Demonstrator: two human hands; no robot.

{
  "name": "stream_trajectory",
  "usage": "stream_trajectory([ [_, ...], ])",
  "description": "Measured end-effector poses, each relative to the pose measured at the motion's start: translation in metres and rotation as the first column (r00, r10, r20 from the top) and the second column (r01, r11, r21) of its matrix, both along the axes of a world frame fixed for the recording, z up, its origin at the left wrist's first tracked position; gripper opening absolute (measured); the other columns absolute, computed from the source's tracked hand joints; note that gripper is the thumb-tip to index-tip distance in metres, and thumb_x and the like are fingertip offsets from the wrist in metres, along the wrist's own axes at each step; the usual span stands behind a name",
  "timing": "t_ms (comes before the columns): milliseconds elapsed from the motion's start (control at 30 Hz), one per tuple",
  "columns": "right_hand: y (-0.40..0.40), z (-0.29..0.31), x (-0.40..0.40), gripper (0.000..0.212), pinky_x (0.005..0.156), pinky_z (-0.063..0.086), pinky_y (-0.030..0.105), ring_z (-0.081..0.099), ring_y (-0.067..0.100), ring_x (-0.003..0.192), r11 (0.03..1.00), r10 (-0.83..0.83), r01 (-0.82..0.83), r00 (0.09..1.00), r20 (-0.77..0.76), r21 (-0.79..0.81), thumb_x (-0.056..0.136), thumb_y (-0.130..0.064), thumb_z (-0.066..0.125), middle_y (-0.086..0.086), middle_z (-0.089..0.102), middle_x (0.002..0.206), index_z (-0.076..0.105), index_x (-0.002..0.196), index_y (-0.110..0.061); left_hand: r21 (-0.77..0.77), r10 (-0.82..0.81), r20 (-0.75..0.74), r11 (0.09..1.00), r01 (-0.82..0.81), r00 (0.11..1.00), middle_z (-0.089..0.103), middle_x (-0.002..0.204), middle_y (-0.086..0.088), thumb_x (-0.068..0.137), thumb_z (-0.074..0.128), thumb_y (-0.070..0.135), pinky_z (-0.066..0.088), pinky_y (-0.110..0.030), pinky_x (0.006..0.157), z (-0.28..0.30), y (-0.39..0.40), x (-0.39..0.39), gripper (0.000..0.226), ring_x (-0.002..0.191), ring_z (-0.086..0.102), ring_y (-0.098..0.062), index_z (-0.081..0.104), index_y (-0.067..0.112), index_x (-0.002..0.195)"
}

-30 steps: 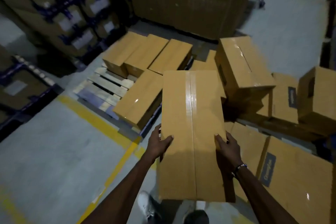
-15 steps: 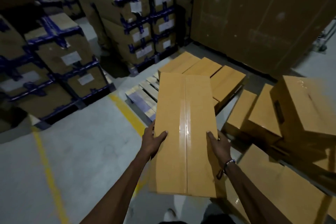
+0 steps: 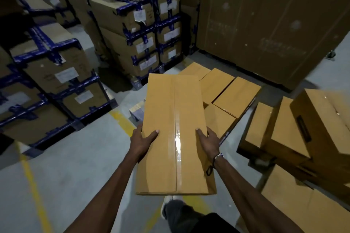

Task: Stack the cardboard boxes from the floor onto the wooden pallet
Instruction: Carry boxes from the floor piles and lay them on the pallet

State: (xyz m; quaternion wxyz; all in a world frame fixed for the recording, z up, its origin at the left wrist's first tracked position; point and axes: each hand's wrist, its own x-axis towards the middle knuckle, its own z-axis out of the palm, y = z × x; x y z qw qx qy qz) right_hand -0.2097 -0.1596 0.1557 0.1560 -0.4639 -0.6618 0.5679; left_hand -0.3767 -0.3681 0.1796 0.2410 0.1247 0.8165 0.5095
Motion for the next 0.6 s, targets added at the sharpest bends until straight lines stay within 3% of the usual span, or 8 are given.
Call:
stream_trajectory([
  [67, 0.009, -0.007, -0.038, 0.041, 0.098, 0.046, 0.032, 0.059, 0.018, 0.112, 1.000, -0.019, 0.019, 1.000, 0.006, -0.001, 0.100, -0.044, 0.062, -0.005, 0.066, 0.124, 0.064, 0.133, -0.019, 0.002, -0.041, -0.032, 0.999, 0.041, 0.999, 0.057, 0.111, 0.022, 0.090, 0.080, 0.042, 0.052, -0.038, 0.093, 0.001, 0.012, -0.041, 0.056, 0.103, 0.062, -0.012, 0.051, 0.039, 0.138],
  [167, 0.023, -0.014, -0.095, 0.043, 0.094, 0.044, 0.029, 0.058, 0.017, 0.110, 0.999, -0.050, 0.050, 0.999, 0.004, -0.010, 0.100, -0.043, 0.062, -0.002, 0.068, 0.126, 0.065, 0.133, -0.017, -0.026, -0.099, -0.059, 0.995, 0.097, 0.993, 0.064, 0.116, 0.016, 0.089, 0.081, 0.042, 0.054, -0.039, 0.095, 0.000, 0.032, -0.103, 0.060, 0.106, 0.064, -0.010, 0.053, 0.034, 0.141],
  [367, 0.052, -0.012, -0.184, 0.038, 0.096, 0.052, 0.037, 0.064, 0.025, 0.111, 0.991, -0.122, 0.122, 0.993, 0.002, -0.054, 0.100, -0.042, 0.062, 0.002, 0.072, 0.121, 0.067, 0.130, -0.018, -0.119, -0.160, -0.052, 0.981, 0.153, 0.986, 0.066, 0.127, 0.008, 0.074, 0.080, 0.066, 0.055, -0.052, 0.101, -0.007, 0.070, -0.213, 0.079, 0.115, 0.065, -0.017, 0.050, 0.039, 0.143],
  [600, 0.070, -0.013, -0.254, 0.040, 0.098, 0.049, 0.035, 0.063, 0.025, 0.114, 0.980, -0.190, 0.191, 0.981, 0.029, -0.059, 0.100, -0.039, 0.063, 0.002, 0.070, 0.124, 0.066, 0.133, -0.017, -0.228, -0.238, -0.058, 0.949, 0.219, 0.970, 0.059, 0.136, 0.004, 0.063, 0.071, 0.092, 0.051, -0.060, 0.104, -0.055, 0.109, -0.331, 0.102, 0.124, 0.058, -0.027, 0.038, 0.048, 0.148],
])
